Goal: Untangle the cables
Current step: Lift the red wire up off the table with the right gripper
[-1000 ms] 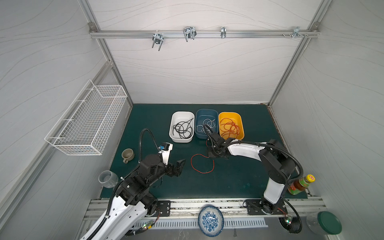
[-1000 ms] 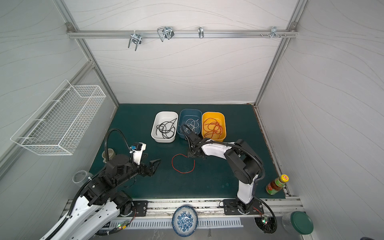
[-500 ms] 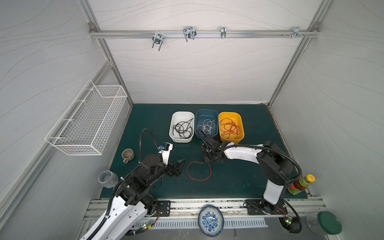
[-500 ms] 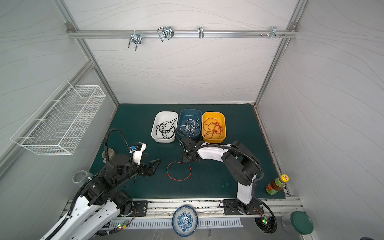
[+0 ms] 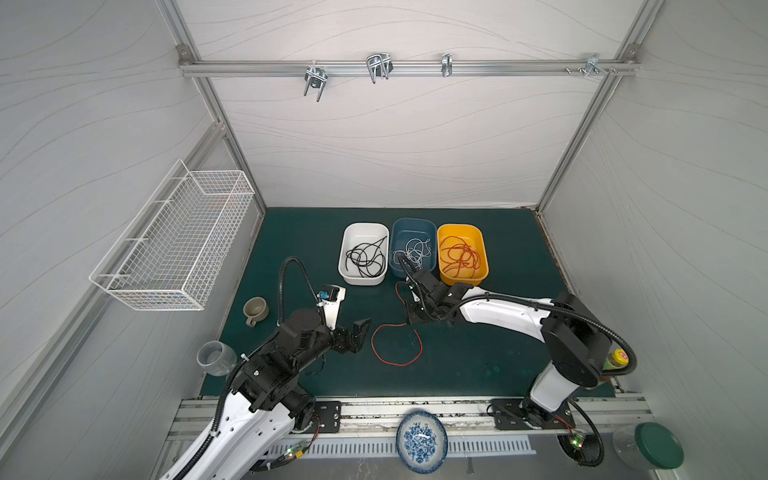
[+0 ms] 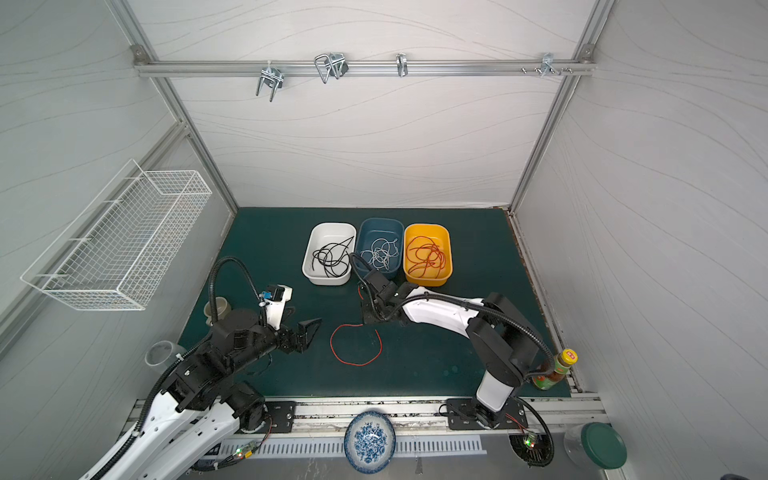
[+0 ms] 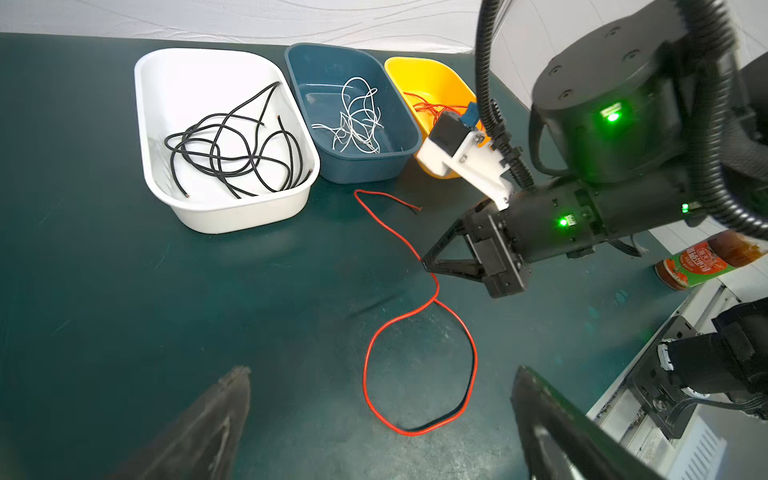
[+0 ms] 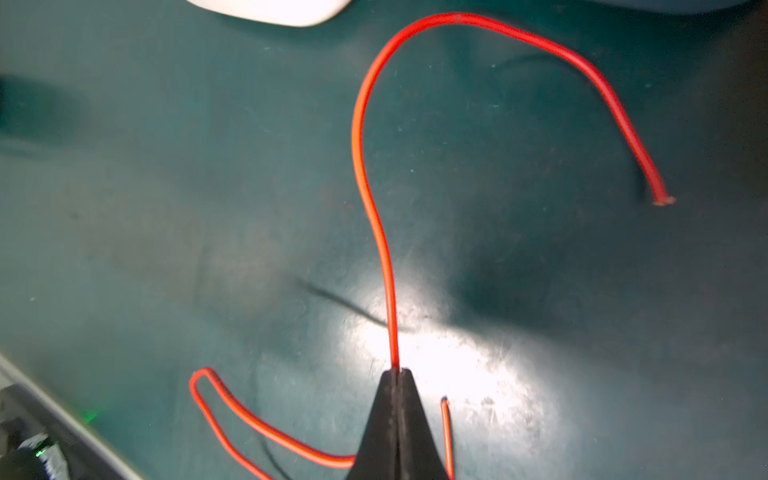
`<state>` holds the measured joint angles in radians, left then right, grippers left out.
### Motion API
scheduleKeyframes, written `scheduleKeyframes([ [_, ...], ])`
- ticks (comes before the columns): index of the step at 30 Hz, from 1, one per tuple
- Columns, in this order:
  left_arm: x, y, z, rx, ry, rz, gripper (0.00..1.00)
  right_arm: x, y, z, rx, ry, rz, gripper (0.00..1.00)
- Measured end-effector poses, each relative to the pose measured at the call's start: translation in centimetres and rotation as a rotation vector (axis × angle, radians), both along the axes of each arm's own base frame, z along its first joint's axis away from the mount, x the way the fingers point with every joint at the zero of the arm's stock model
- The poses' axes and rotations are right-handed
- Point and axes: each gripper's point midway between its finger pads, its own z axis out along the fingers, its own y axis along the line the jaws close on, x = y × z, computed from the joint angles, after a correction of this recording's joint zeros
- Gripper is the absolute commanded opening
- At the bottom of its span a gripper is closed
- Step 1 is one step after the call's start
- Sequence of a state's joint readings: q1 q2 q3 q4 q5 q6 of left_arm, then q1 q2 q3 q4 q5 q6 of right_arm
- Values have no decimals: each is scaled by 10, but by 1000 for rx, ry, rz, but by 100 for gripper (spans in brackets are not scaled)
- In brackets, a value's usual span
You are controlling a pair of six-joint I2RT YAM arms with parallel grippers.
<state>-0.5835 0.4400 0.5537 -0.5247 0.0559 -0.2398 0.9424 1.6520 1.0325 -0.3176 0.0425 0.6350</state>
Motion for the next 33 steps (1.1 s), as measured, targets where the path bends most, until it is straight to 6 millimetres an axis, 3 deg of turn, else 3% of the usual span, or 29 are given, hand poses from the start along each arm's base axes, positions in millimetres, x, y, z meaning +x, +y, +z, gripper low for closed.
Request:
scheduleKeyframes([
  [17,0,0,0,0,0,0,99,-4,-14,43,106,-117,27,0],
  [26,0,0,0,1,0,1,99,7,-37,67,160,-178,-19,0],
  [33,0,0,0,2,-1,3,99,21,-70,89,190,-222,-102,0],
])
